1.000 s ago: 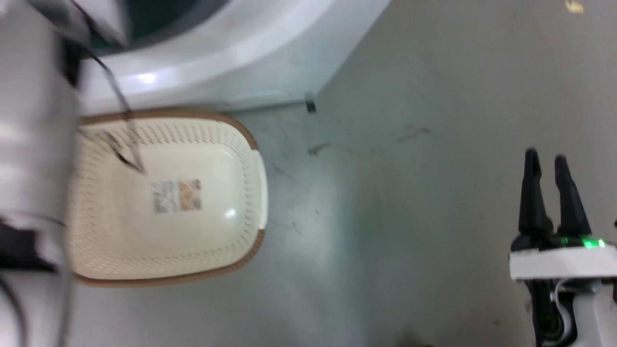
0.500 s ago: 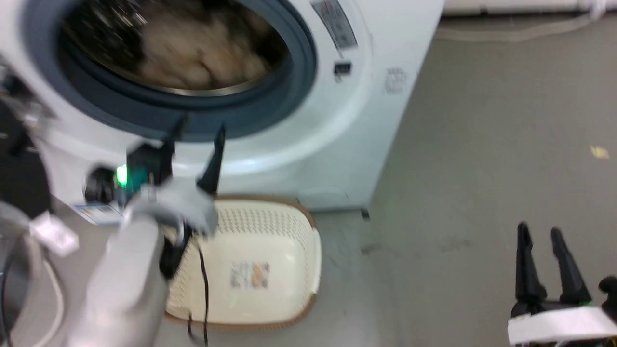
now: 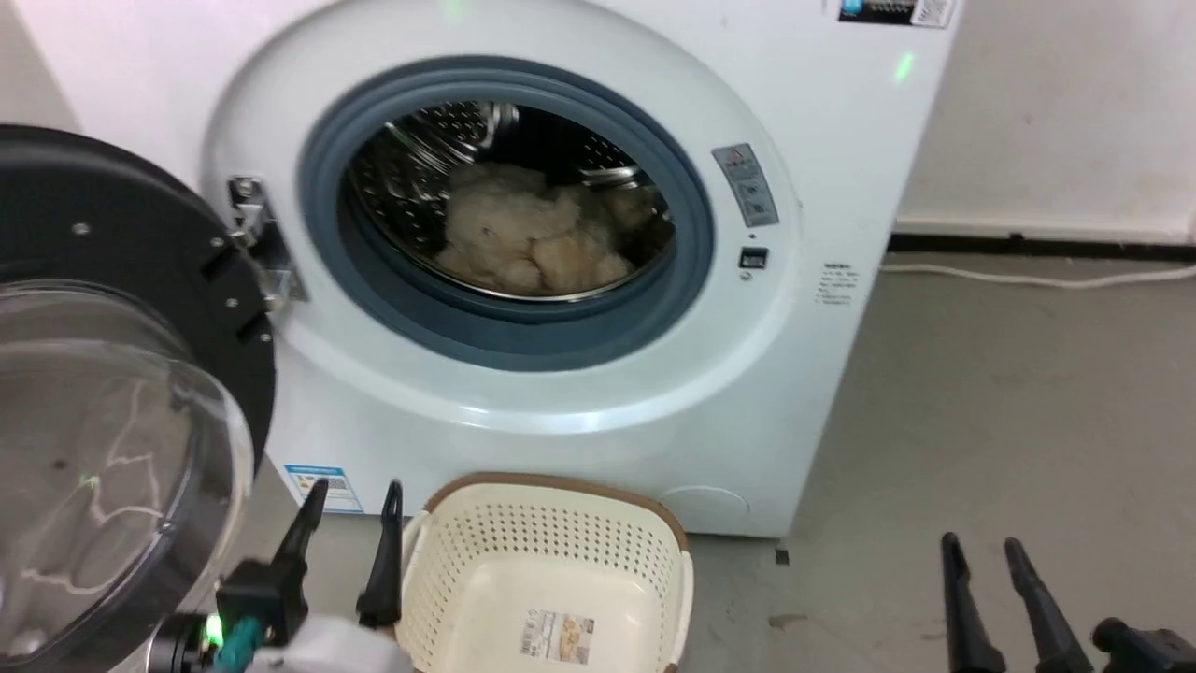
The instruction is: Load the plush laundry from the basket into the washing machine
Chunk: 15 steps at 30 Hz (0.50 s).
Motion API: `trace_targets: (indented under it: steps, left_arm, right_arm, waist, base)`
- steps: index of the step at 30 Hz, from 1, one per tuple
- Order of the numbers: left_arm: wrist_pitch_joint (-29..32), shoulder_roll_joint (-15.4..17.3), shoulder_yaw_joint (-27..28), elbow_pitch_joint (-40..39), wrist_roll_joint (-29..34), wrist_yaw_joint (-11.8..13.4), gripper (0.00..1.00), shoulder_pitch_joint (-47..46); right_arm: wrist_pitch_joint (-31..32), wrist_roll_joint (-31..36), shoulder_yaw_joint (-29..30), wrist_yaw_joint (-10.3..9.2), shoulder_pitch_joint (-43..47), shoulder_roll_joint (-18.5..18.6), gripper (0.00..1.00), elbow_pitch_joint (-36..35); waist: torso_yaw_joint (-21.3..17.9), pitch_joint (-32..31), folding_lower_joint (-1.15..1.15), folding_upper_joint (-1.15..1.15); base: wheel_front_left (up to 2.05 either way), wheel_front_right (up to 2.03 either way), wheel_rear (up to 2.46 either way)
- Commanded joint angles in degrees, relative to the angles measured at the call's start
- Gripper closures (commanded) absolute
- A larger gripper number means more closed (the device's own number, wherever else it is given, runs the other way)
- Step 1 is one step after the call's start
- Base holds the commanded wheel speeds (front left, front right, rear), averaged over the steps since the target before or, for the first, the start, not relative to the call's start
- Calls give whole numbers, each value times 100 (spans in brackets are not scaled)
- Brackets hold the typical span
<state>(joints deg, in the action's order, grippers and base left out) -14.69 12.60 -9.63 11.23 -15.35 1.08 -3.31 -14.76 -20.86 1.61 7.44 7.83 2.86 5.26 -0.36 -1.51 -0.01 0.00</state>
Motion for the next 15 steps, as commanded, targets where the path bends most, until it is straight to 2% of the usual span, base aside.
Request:
trace_targets:
  steps: [1, 4, 8, 15]
  left_arm:
    - [-30, -32, 48, -153, 80, 79, 0, 255]
    - [-30, -111, 52, -247, 107, 100, 0, 451]
    - [-30, -368, 38, -378, 314, 201, 0, 804]
    - [-30, -541, 180, -332, 381, 195, 0, 857]
  right_arm:
    - [-24, 209, -104, 5, 90, 1, 0, -30]
    - [-24, 388, -180, 5, 120, 1, 0, -72]
    - [-24, 122, -158, 5, 176, 1, 0, -83]
    - [-24, 43, -136, 5, 150, 1, 0, -70]
  waist:
    - [100, -108, 1, 0]
    - [123, -131, 1, 0]
    - [133, -136, 1, 0]
    - [136, -118, 1, 0]
  base:
    - [0, 0, 0]
    - [0, 0, 0]
    - [0, 0, 0]
    - [0, 0, 0]
